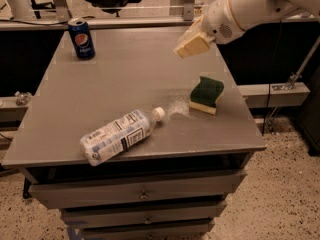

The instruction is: Move sponge near pepsi can

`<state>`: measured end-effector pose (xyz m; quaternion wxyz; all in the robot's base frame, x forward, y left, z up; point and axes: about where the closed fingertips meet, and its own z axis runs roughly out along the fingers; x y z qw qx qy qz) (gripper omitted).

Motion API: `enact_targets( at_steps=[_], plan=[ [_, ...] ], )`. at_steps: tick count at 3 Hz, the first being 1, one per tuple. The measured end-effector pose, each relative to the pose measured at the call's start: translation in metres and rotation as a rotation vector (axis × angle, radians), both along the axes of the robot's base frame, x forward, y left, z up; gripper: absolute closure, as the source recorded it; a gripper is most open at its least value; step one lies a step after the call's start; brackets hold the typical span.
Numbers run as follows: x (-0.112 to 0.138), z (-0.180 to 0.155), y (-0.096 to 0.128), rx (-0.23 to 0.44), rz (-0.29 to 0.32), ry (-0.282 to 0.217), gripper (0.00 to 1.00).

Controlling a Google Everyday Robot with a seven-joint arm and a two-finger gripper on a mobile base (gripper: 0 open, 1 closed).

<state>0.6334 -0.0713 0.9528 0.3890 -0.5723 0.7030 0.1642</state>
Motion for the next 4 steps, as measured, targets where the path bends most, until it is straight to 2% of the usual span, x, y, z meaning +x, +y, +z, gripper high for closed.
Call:
enact_targets(
  at_steps=[1, 2, 4],
  plan=[
    [-0.009, -0.02, -0.026, -0.062, -0.031, 0.029, 0.13],
    [-0.017, -0.033, -0.042, -0.107, -0.037, 0.045, 0.0],
    [-0.03, -0.073, -0.078, -0.21, -0.024, 0.109, 0.0]
  ],
)
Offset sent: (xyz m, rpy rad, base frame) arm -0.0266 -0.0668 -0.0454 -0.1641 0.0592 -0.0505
